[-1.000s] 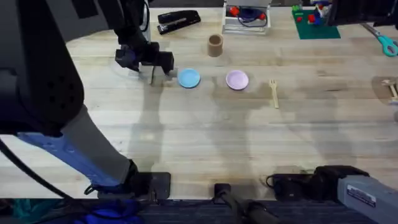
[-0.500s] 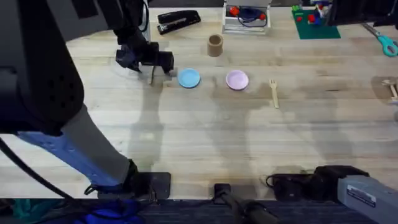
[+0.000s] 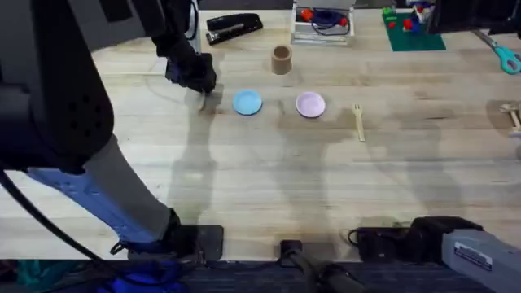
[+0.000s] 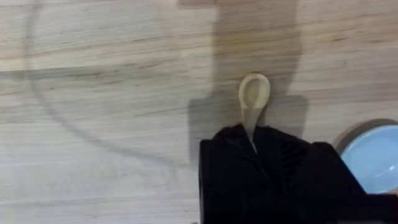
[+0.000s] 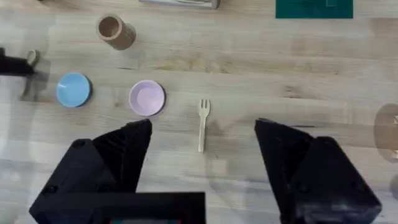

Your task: Pick up a utensil and set it on the pink plate, then put the other utensil in the container.

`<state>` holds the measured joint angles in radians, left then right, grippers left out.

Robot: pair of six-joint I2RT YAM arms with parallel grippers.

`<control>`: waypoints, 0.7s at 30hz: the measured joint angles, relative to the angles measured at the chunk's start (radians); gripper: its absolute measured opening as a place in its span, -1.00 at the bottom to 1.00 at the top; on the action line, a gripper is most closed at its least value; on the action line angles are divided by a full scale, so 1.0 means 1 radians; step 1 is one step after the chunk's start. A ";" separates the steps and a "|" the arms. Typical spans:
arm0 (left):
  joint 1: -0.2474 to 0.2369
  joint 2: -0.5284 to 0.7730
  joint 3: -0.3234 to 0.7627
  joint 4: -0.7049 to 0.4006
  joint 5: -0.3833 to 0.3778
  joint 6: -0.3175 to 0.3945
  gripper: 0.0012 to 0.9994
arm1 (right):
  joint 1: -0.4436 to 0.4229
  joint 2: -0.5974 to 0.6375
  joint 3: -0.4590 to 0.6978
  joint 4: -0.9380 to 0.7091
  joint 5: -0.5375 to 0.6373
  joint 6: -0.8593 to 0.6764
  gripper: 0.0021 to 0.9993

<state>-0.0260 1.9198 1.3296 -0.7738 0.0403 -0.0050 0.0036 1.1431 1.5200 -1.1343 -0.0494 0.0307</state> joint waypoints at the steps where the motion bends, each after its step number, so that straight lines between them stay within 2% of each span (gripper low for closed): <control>1: -0.002 0.000 0.001 -0.002 0.000 -0.001 -0.89 | 0.000 0.000 0.000 0.000 0.000 0.000 0.99; 8: -0.001 0.003 0.013 -0.034 0.000 -0.002 -0.91 | 0.000 0.000 0.000 0.000 0.000 0.000 0.99; 15: -0.001 0.028 0.088 -0.231 -0.008 -0.002 -0.92 | 0.000 0.000 0.000 0.000 0.000 0.000 0.99; 21: -0.002 0.020 0.222 -0.347 -0.008 -0.002 -0.92 | 0.000 0.000 0.000 0.000 0.000 0.000 0.99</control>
<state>-0.0277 1.9398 1.5514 -1.1210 0.0319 -0.0071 0.0036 1.1431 1.5200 -1.1343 -0.0494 0.0306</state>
